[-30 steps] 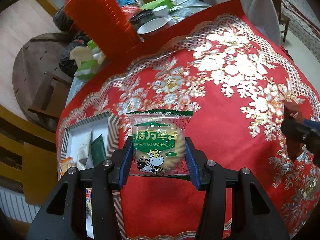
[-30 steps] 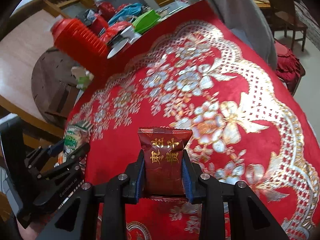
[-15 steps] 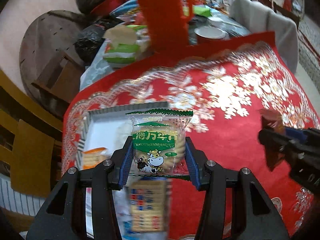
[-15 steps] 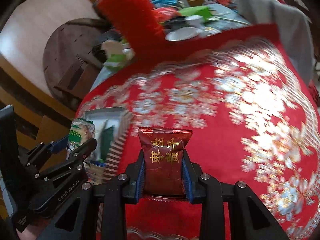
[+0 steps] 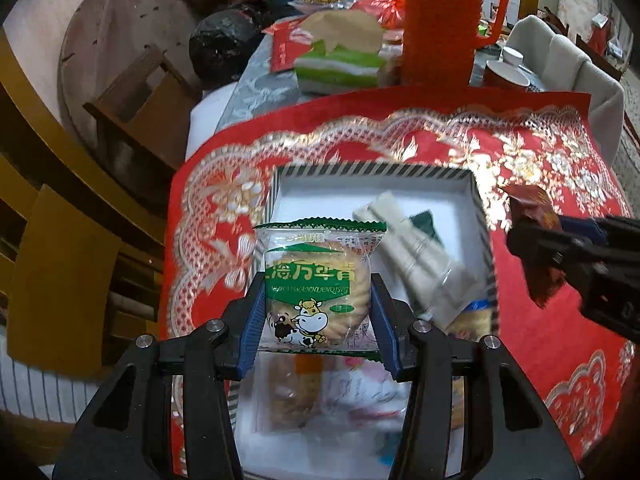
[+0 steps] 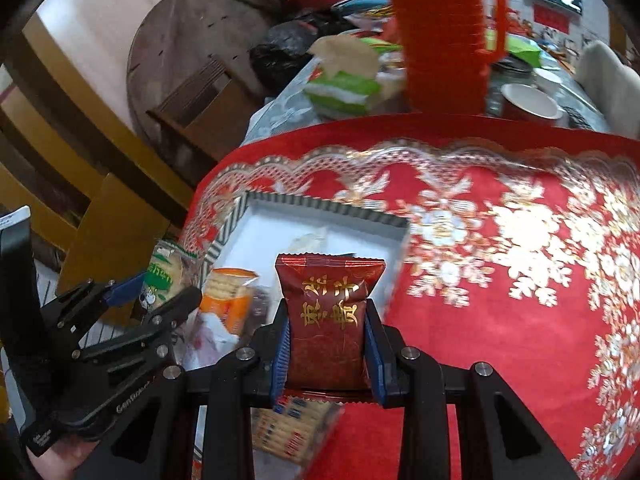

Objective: Organize snacks
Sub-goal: 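Carry the green packet with the left tool while the right tool carries the red packet over the box, then open both tools to drop the green and red packets into the box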

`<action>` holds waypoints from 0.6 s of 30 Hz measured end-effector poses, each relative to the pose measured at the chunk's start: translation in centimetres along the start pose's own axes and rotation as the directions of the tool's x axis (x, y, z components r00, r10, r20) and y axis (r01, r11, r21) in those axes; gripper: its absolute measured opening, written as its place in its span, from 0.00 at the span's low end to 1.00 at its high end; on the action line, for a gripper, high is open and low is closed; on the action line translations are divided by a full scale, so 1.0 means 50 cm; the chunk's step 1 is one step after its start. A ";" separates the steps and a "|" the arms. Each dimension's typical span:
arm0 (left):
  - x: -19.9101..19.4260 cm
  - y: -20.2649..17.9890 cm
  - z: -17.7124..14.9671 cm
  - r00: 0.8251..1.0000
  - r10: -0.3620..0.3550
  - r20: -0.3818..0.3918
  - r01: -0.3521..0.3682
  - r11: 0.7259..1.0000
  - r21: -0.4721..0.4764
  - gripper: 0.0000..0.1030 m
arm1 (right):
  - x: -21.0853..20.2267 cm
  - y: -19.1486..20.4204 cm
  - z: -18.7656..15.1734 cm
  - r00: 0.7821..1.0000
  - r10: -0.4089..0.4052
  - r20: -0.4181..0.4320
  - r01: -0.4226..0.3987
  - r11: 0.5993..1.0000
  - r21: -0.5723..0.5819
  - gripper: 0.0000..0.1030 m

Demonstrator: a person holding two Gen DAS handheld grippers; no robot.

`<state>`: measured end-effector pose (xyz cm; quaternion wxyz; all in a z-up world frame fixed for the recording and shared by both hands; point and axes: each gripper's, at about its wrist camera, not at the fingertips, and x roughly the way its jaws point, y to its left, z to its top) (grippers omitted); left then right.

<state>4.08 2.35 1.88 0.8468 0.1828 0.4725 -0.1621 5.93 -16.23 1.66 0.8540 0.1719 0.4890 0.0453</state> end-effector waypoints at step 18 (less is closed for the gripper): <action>0.056 -0.015 0.001 0.995 -0.091 -0.051 0.093 0.995 0.037 0.47 | 0.074 0.054 0.051 0.996 -0.075 -0.042 0.074 0.997 -0.037 0.31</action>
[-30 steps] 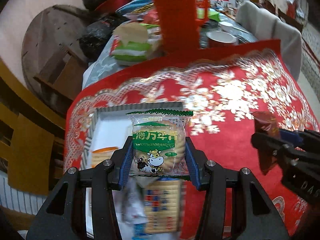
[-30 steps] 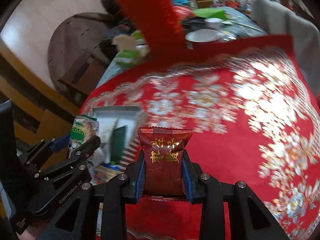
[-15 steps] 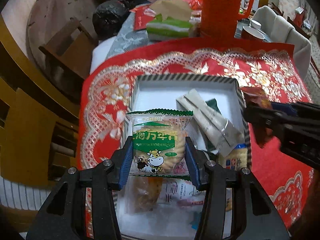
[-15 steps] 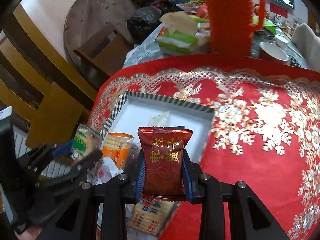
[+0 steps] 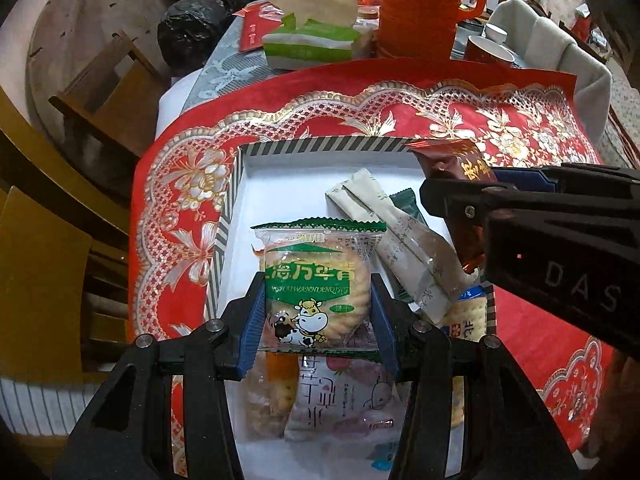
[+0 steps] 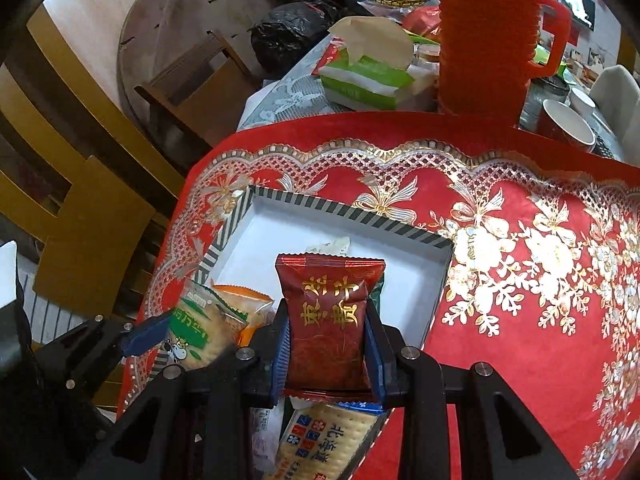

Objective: Organize snacks
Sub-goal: 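Open both tools to drop the green and red packets into the box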

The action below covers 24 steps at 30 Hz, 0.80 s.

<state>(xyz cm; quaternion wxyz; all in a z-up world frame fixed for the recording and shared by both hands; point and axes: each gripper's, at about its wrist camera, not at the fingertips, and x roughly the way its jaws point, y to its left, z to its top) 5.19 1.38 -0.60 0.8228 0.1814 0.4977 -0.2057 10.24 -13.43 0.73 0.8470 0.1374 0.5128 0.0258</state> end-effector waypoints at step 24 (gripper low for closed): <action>0.014 0.004 0.008 1.000 -0.021 -0.005 0.021 1.000 -0.009 0.47 | 0.029 0.003 0.003 0.999 -0.019 -0.033 0.019 1.000 -0.002 0.31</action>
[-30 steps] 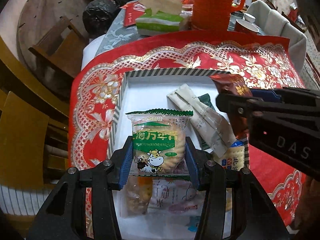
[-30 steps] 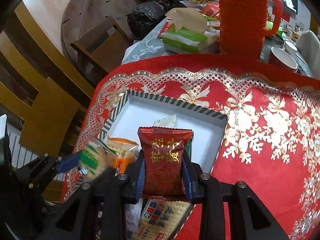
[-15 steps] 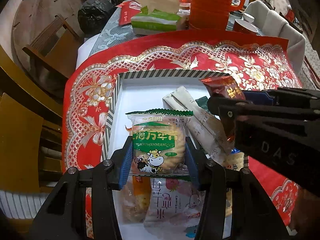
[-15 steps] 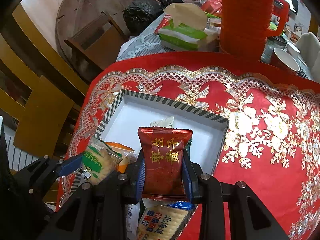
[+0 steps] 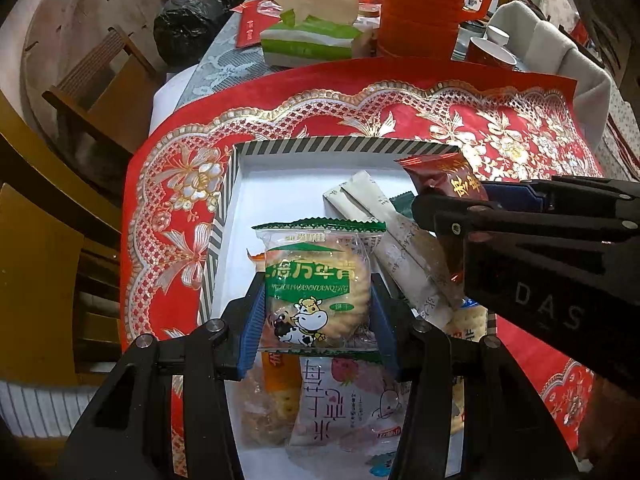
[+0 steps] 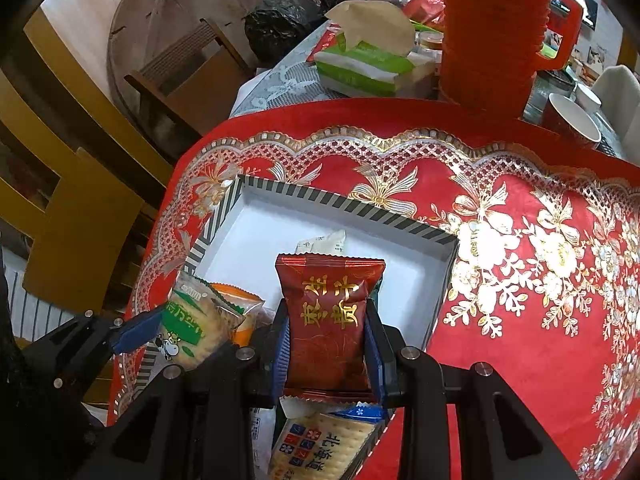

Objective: Organize snacks
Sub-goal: 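Open both tools to drop the green and red packets into the box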

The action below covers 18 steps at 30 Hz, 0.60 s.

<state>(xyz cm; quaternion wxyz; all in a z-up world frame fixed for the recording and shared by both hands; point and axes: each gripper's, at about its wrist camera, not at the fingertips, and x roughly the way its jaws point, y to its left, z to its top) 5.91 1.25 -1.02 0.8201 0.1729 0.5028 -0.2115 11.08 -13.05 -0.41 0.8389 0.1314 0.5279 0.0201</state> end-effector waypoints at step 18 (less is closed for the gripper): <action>-0.011 -0.003 -0.003 1.000 -0.018 0.010 0.018 1.000 -0.012 0.71 | -0.065 -0.004 0.020 0.994 0.021 0.105 -0.028 0.998 0.058 0.40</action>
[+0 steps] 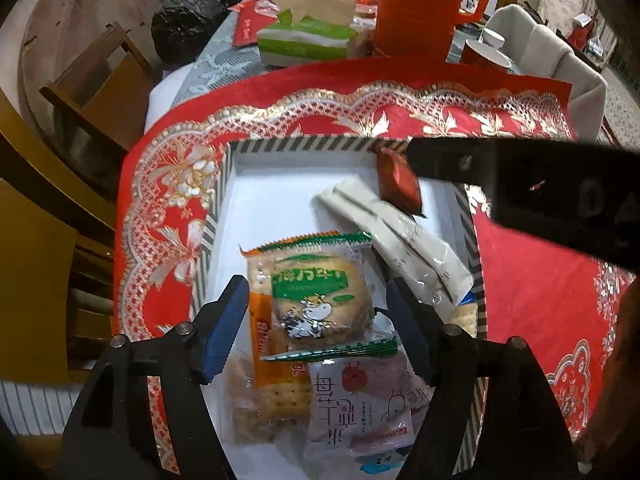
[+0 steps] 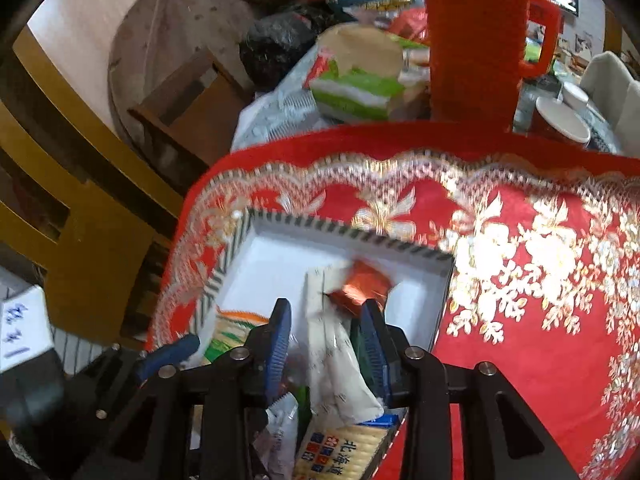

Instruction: Organize snacks

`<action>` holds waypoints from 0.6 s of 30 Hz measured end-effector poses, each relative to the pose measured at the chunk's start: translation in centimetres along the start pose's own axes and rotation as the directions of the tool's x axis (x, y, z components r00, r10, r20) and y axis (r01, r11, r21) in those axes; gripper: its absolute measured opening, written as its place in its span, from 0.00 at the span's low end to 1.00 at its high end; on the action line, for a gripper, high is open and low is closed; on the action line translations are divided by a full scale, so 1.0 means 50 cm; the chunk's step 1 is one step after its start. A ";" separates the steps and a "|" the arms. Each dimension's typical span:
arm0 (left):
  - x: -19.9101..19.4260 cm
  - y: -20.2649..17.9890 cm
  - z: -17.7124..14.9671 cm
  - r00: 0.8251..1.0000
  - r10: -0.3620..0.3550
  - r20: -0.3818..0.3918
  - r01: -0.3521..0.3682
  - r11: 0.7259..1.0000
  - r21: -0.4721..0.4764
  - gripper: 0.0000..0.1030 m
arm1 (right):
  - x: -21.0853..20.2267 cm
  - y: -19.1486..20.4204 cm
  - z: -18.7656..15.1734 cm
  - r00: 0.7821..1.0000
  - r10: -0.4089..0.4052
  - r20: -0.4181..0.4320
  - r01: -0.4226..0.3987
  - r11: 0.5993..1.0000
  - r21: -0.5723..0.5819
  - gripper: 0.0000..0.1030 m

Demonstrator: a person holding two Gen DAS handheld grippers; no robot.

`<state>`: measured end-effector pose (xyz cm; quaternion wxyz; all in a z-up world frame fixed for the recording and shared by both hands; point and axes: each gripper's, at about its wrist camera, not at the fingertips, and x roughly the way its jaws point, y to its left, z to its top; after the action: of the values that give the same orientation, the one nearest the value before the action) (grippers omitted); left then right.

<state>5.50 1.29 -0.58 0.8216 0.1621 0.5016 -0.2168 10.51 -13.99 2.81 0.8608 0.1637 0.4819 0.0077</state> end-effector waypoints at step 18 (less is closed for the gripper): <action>-0.057 -0.006 -0.043 1.000 0.001 0.008 0.000 0.994 -0.110 0.73 | -0.093 -0.051 -0.074 0.997 0.060 0.051 -0.059 0.998 -0.009 0.44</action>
<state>2.57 2.62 1.00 0.8313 0.1159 0.5096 -0.1892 4.59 -16.18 4.14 0.8729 0.1748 0.4545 0.0311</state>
